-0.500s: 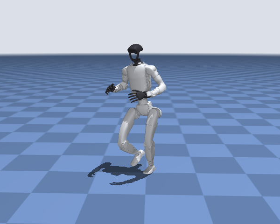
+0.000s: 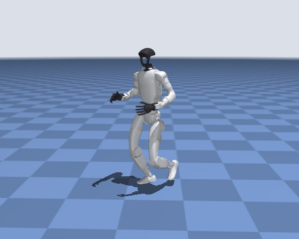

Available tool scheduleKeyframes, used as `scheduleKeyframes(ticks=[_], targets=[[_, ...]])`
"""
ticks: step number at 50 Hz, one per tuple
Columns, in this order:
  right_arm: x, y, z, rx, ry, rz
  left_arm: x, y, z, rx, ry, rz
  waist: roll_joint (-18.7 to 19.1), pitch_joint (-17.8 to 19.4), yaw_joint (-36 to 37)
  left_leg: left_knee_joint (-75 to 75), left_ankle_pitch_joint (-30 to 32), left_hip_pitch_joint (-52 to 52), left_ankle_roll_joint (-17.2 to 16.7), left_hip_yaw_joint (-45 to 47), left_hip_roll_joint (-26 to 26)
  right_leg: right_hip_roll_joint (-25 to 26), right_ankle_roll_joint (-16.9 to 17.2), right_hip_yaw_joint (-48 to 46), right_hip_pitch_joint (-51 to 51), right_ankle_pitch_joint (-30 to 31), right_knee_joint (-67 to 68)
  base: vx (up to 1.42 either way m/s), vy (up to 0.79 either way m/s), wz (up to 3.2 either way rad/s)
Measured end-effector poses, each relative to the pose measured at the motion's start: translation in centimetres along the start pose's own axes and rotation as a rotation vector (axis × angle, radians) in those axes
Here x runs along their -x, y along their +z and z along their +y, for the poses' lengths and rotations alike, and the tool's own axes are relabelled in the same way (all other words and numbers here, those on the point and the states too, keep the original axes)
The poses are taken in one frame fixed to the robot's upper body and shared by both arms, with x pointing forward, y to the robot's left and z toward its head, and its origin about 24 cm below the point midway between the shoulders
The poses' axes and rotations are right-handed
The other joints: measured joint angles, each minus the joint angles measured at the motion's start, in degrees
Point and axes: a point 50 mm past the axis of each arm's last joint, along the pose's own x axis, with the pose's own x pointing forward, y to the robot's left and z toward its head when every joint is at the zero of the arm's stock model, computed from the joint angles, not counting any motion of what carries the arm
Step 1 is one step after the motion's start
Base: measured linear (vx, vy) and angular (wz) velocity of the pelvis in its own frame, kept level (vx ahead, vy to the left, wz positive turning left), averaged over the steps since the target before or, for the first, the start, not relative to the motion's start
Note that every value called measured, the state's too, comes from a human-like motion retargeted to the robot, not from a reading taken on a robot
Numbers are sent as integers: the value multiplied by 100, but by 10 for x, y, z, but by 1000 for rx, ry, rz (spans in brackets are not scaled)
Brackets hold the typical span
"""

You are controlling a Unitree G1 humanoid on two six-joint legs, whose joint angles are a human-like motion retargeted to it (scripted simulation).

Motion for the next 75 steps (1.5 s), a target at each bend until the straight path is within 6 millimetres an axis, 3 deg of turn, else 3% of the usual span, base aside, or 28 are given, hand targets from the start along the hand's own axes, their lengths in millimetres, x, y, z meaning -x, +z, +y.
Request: scheduleKeyframes(ticks=[3, 6, 12, 16, 21, 23, 25, 28, 30, 33, 37, 43, 45, 47, 50, 53, 55, 59, 62, 65, 71, 73, 75], targets=[[-7, 10, -5, -15, -46, -54, 5, 4, 3, 23, 35, -23, -98, 47, 176, -582, -365, -488, -39, 176, -172, 31, 158, 221, 516, -37, -341, 58, -2, -64], [-11, 21, -8, -42, -84, -111, 8, 13, 8, 36, 86, -72, -185, 91, 267, -1875, -405, -721, -313, 332, -450, -44, 365, 443, 1102, 59, -759, 60, 2, -67], [-20, 40, -14, -51, -133, -208, 3, 38, 22, 39, 179, -195, -442, -51, 75, -5593, 521, -762, -1053, 308, -1387, -454, 675, 773, 1839, 216, -1526, 60, 7, -45], [-22, 45, -16, -59, -161, -237, -2, 51, 27, 38, 226, -265, -470, -180, -31, -5710, 824, -1020, -1186, 6, -1577, -638, 597, 978, 1811, -183, -885, 56, 14, -70], [-23, 44, -12, -69, -197, -226, -14, 64, 29, 46, 249, -325, -724, -273, -295, -4954, 1031, -949, -817, 154, -1961, -1384, 675, 984, 1632, -164, 486, 56, 21, -66], [-22, 43, -8, -69, -193, -216, -20, 68, 25, 43, 229, -339, -882, -235, -499, -4662, 799, -816, -527, 338, -2185, -1908, 809, 984, 1429, 407, 1394, 50, 25, -22], [-24, 46, -7, -70, -184, -227, -30, 79, 24, 17, 191, -374, -1435, -10, -837, -5322, 839, -134, -161, 781, -2902, -2931, 994, 1248, 1066, 1176, 2531, 47, 25, 9], [-22, 49, -6, -72, -160, -235, -39, 90, 17, -7, 129, -417, -1617, 120, -1270, -5511, 556, 328, 140, 961, -3282, -3611, 856, 1384, 414, 1740, 3718, 47, 21, -9], [-18, 49, -4, -69, -146, -229, -42, 94, 11, -16, 92, -430, -1706, 166, -1561, -5420, 343, 521, 232, 1050, -3449, -3953, 682, 1348, 2, 1514, 4235, 49, 13, -33], [-13, 52, -7, -51, -133, -239, -48, 98, 9, -29, 76, -447, -1572, 232, -1822, -5950, 232, 1088, 207, 1116, -3449, -3963, 502, 1066, -692, 926, 4193, 53, 5, -80], [-5, 55, -10, -11, -133, -245, -48, 94, 8, -17, 77, -440, -1324, 247, -1913, -6723, 171, 1855, 51, 1375, -3241, -3673, 526, 213, -1250, 449, 2965, 57, -7, -129], [3, 59, -19, 20, -171, -260, -33, 73, 7, -7, 61, -361, -1314, 12, -1691, -7156, 175, 2495, -109, 2166, -3065, -3277, 948, -1263, -1415, 565, 441, 55, -14, -148], [7, 61, -22, 17, -178, -267, -23, 60, 10, 16, 56, -304, -1161, -132, -1471, -6717, -16, 2480, -180, 2331, -2697, -2686, 877, -1777, -964, 758, -529, 56, -16, -150], [7, 63, -23, 20, -181, -279, -15, 46, 9, 50, 64, -245, -1203, -180, -1377, -5973, 48, 2411, -216, 2382, -2496, -2664, 763, -1729, -918, 720, -345, 51, -10, -120], [8, 66, -25, 22, -176, -296, -1, 26, 7, 107, 63, -149, -1171, -169, -1246, -4110, 262, 2166, -209, 2386, -1835, -2392, 407, -1489, -672, 346, -31, 48, -7, -104], [4, 70, -26, 16, -161, -317, 7, 15, 5, 153, 47, -93, -755, 98, -1010, -1848, 642, 1674, -280, 1921, -604, -1530, -53, -1413, -182, 4, 74, 42, -5, -123], [-1, 73, -25, 15, -146, -330, 6, 15, 3, 169, 28, -90, -456, 265, -835, -870, 725, 1339, -260, 1571, 60, -970, -257, -1336, 109, -72, 17, 40, 2, -117], [-11, 73, -20, -21, -101, -339, -8, 36, 2, 167, -17, -179, -97, 485, -516, -312, 72, 689, -132, 1151, 758, -241, -280, -1037, 709, 17, -419, 40, 10, -102], [-12, 69, -13, -83, -65, -319, -17, 61, 3, 148, -38, -286, -138, 523, -389, -878, -456, 375, -110, 1252, 718, -261, -99, -775, 1042, 14, -529, 41, 19, -68], [-10, 65, -6, -138, -39, -293, -22, 86, 6, 122, -41, -398, -291, 493, -378, -2025, -645, 155, -292, 1494, 396, -561, 137, -624, 1330, 9, -559, 43, 21, -33], [-4, 56, -2, -155, -32, -233, -24, 118, 12, 64, -4, -533, -562, 267, -596, -4810, -52, -112, -919, 1957, -456, -1202, 495, -691, 1811, -51, -757, 44, 23, 5], [-3, 53, -3, -143, -38, -211, -25, 121, 15, 62, 25, -547, -626, 143, -657, -5620, 208, 19, -950, 2087, -767, -1365, 530, -686, 1919, -169, -796, 46, 26, -1], [-1, 48, -3, -132, -48, -181, -24, 119, 18, 71, 51, -540, -677, 79, -689, -5530, 281, -39, -870, 2084, -838, -1564, 542, -646, 1963, -324, -536, 44, 25, -11]])
